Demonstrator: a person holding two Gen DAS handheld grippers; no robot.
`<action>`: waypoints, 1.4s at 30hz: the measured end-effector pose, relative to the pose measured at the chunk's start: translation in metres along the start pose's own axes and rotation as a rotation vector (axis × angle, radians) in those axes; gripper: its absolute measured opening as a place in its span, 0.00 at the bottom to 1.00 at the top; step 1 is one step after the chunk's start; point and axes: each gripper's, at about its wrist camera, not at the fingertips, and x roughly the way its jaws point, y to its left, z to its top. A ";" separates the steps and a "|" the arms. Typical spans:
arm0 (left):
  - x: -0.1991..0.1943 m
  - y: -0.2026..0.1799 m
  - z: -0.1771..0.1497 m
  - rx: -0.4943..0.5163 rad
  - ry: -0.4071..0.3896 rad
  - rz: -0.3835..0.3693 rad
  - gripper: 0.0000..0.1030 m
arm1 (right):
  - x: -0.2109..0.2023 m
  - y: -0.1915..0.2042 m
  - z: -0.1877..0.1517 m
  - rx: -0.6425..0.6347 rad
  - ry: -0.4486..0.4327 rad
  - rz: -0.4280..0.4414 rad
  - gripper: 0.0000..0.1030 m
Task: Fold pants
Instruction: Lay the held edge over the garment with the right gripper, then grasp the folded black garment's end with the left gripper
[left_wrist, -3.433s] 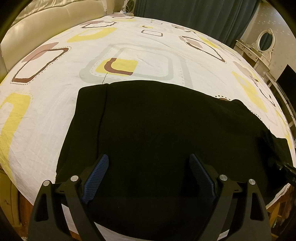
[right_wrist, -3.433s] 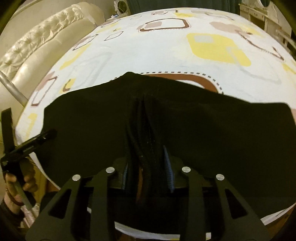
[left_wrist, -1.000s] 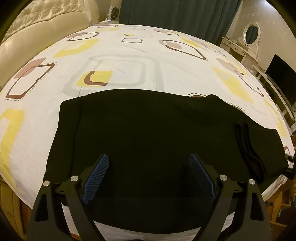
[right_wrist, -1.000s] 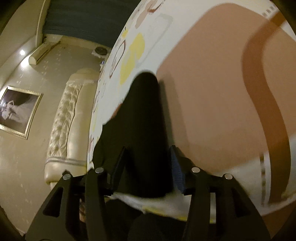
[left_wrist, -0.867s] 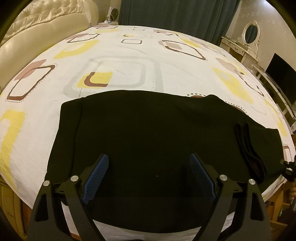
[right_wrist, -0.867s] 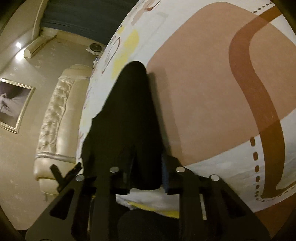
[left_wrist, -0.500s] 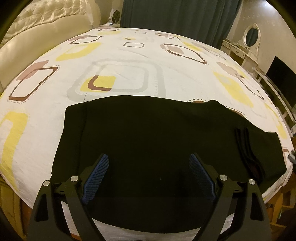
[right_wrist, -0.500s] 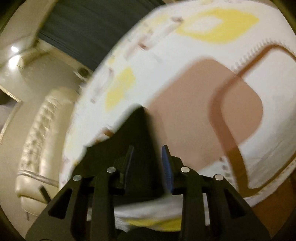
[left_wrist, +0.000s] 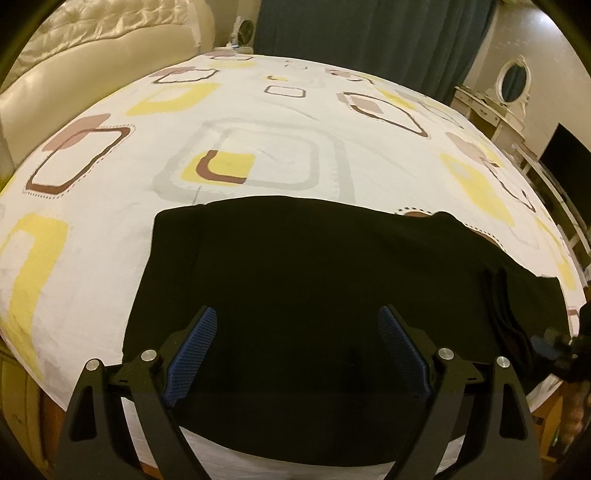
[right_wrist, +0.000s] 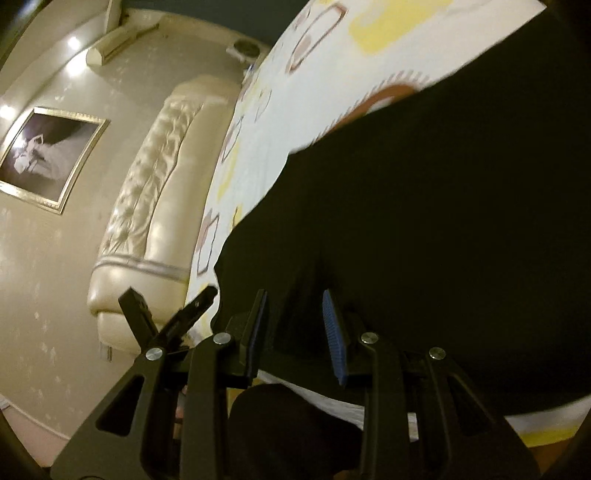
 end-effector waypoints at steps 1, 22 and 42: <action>0.001 0.002 0.001 -0.007 0.002 0.002 0.85 | 0.010 0.004 -0.003 -0.013 0.020 -0.027 0.29; -0.001 0.113 0.022 -0.177 0.093 -0.203 0.85 | -0.067 0.026 -0.016 -0.182 -0.094 -0.038 0.57; 0.054 0.133 0.025 -0.278 0.209 -0.428 0.68 | -0.064 0.006 -0.013 -0.124 -0.106 -0.070 0.61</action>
